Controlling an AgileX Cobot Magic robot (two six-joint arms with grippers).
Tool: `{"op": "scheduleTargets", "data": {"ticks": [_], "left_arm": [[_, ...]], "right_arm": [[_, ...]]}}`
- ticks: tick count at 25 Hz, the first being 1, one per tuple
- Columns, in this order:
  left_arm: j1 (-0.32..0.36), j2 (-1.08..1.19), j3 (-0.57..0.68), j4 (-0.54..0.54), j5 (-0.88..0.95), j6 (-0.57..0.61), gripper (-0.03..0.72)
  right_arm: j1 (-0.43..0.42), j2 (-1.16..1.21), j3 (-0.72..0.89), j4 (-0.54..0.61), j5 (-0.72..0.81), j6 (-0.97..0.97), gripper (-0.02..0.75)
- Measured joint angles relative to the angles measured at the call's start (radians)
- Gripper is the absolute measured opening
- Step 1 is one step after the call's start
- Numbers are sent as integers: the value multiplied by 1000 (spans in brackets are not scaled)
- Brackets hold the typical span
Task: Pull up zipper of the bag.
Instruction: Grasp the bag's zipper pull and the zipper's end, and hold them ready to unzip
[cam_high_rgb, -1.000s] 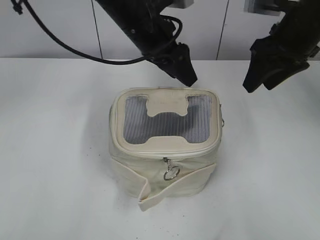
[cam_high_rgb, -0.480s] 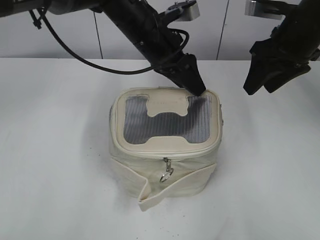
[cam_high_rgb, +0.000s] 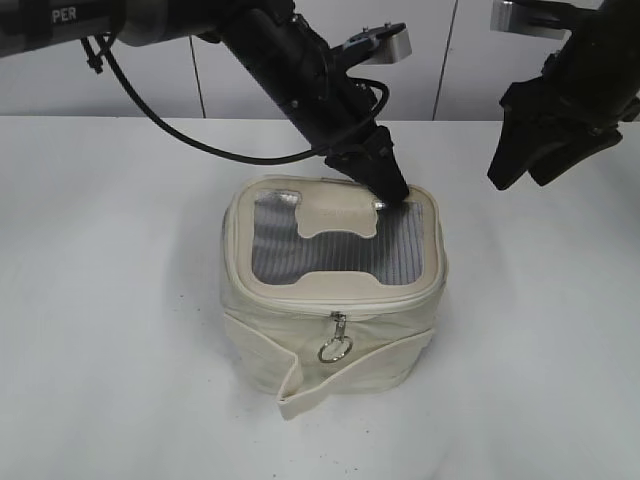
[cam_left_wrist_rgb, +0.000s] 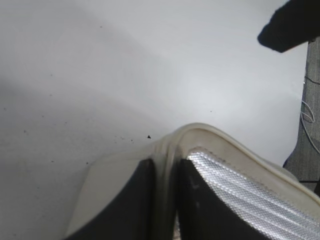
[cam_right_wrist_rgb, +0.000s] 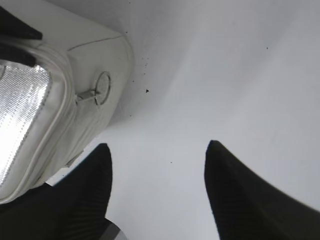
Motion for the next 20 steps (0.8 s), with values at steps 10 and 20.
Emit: {"op": "scheduleTargets", "data": {"ticks": [10, 20], "left_arm": [[-7, -32, 1, 77, 5, -3, 64], [-4, -60, 4, 100, 20, -3, 63]], "right_arm": [[0, -124, 217, 5, -33, -93, 438], [0, -229, 500, 234, -348, -473, 407]]}}
